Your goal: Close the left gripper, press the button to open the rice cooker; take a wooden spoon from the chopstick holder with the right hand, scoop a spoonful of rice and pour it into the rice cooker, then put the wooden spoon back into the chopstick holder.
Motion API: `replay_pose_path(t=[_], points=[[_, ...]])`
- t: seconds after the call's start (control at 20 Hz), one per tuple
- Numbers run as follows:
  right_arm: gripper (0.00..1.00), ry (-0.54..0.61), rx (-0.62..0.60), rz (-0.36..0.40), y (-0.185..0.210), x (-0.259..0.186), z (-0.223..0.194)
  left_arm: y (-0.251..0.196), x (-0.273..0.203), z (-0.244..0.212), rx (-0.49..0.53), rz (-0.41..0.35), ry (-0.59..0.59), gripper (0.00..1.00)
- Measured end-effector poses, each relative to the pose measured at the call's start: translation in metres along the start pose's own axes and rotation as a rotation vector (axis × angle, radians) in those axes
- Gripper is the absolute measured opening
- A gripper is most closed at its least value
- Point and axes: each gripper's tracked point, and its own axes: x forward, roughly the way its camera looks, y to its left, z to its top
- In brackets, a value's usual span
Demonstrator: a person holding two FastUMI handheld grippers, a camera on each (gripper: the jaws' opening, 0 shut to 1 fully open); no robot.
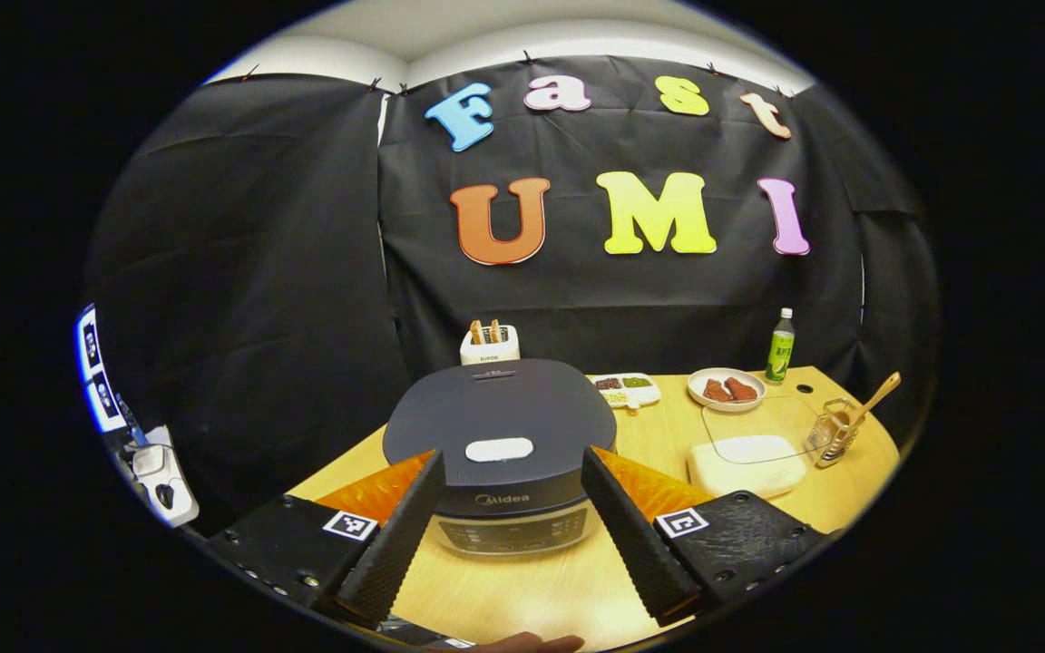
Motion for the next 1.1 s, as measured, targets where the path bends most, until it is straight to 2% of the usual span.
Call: replay_pose_path(t=[0.1,0.15,0.2,0.45,0.6,0.95,1.05,1.1], points=[[0.96,-0.004,0.01,-0.032,-0.013,0.0,0.002,-0.006,-0.021,0.007,-0.007,-0.017,-0.029,0.96],[0.96,-0.003,0.014,-0.038,-0.014,-0.001,0.002,-0.005,-0.031,0.012,0.001,-0.017,-0.053,1.0],[0.96,0.0,0.019,-0.039,-0.016,-0.001,0.001,-0.005,-0.042,0.018,0.005,-0.013,-0.079,0.96],[0.96,-0.003,0.02,-0.039,-0.017,-0.003,0.003,-0.008,-0.105,0.046,-0.019,-0.021,-0.216,0.96],[0.99,-0.013,0.02,-0.039,-0.016,-0.008,0.006,-0.012,-0.138,0.057,0.009,-0.027,-0.292,0.96],[0.96,-0.051,0.024,-0.058,-0.018,-0.022,0.028,-0.032,-0.177,0.071,-0.032,-0.134,-0.313,0.96],[0.96,-0.062,0.03,-0.06,-0.018,-0.027,0.035,-0.032,-0.184,0.076,-0.041,-0.137,-0.312,0.96],[0.96,-0.072,0.033,-0.058,-0.018,-0.029,0.04,-0.032,-0.188,0.079,-0.039,-0.14,-0.321,1.0]])
